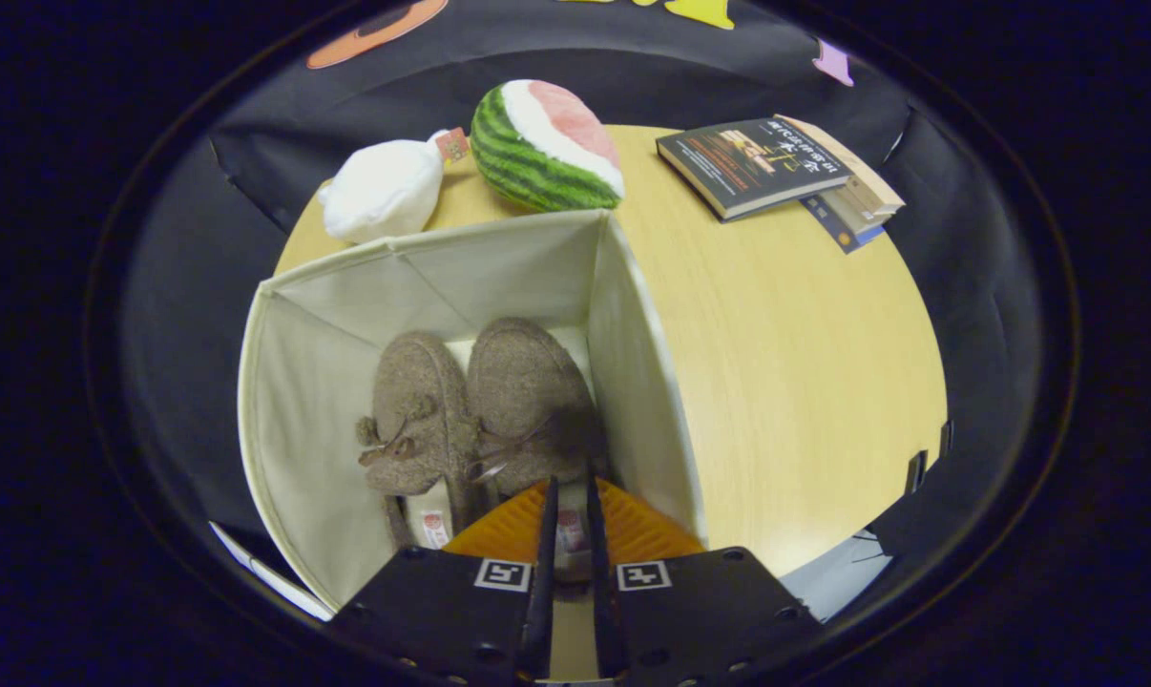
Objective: Open the storage box then place both shoes into the box .Put the left shoe in first, then the right shoe, with the right side of both shoes facing outward in a uniform manner.
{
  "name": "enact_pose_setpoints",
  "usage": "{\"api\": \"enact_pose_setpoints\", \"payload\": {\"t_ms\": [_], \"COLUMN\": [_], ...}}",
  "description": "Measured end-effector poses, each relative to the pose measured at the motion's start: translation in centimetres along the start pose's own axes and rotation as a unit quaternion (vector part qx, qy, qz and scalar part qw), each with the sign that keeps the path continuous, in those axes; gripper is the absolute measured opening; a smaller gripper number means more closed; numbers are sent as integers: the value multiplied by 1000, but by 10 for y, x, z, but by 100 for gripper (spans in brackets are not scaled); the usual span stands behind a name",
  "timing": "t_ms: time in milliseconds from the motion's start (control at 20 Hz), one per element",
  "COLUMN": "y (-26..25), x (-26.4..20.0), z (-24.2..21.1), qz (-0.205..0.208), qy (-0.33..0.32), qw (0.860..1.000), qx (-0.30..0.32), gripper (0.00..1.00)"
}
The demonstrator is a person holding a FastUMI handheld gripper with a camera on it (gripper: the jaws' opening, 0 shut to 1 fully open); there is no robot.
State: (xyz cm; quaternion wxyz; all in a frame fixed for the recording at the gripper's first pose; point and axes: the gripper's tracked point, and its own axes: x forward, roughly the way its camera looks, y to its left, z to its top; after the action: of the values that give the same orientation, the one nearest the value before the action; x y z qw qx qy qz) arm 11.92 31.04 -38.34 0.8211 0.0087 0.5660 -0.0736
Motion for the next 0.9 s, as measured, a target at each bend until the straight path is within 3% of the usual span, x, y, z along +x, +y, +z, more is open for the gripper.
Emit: {"api": "enact_pose_setpoints", "payload": {"t_ms": [300,600,700,900], "y": [-3,-46,-72,-135], "x": [-56,-144,-177,-246], "z": [4,29,36,44], "qz": [47,74,64,36], "qy": [-58,-170,-226,-334], "qw": [997,982,971,941], "qx": [-19,-28,-39,-43], "gripper": [64,83,98,96]}}
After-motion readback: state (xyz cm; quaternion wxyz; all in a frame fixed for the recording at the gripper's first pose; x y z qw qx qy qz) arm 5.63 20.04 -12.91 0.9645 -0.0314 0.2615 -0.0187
